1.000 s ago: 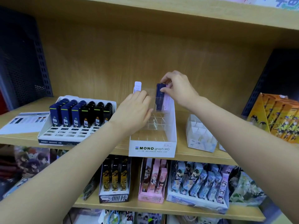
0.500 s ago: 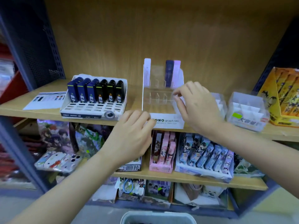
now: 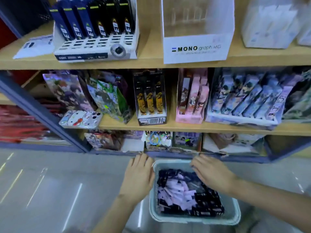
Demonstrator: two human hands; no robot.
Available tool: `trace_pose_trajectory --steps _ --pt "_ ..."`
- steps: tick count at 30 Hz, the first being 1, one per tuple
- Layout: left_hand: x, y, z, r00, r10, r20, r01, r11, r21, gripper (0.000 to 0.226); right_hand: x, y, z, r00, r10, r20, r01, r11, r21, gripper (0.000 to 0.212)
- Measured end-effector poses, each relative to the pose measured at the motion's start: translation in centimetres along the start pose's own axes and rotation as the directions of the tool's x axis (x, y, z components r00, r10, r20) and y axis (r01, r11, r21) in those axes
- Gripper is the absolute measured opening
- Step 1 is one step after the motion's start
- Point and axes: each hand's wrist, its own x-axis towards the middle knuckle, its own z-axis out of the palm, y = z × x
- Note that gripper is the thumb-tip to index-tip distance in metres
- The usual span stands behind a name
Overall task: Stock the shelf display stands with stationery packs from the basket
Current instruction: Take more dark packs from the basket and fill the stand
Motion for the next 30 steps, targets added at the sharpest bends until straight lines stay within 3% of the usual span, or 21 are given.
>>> trace_pose_trajectory --steps 3,6,9,12,14,18,26,30 --pt "-2.0 -0.2 4.1 0.963 -0.174 0.207 0.2 0.974 -0.108 0.024 -1.1 -0.3 5.9 0.949 0.135 0.284 -0.196 0.961 0.196 0.019" --pt "-3.4 0.2 7.4 0.84 -0.337 0.425 0.416 0.903 -0.106 0.047 -1.7 -1.3 10.0 0.868 0.213 0.449 -0.405 0.827 0.39 0.025" --pt "-4.1 1.3 9.3 0.726 -0.41 0.552 0.608 0.757 -0.238 0.054 -2.0 -3.1 13.1 0.791 0.216 0.572 -0.533 0.702 0.473 0.039" --pt "-4.3 2.2 10.0 0.656 -0.497 0.568 0.743 0.557 -0.372 0.054 -2.0 -4.6 15.4 0.762 0.224 0.607 -0.59 0.627 0.509 0.052" --pt "-4.3 2.3 10.2 0.629 -0.549 0.55 0.777 0.465 -0.425 0.052 -1.8 -4.9 16.3 0.753 0.26 0.605 -0.609 0.623 0.49 0.065" --pt "-4.4 2.4 10.4 0.59 -0.588 0.553 0.805 0.371 -0.464 0.052 -1.2 -5.6 17.0 0.756 0.267 0.597 -0.563 0.73 0.387 0.075" --pt "-4.8 2.7 10.7 0.595 -0.621 0.509 0.794 0.356 -0.493 0.052 -0.8 -5.8 17.0 0.804 0.225 0.551 -0.53 0.691 0.491 0.041" --pt "-5.0 3.5 10.2 0.617 -0.65 0.443 0.773 0.395 -0.497 0.046 -1.3 -4.7 16.1 0.808 0.291 0.512 -0.553 0.675 0.488 0.028"
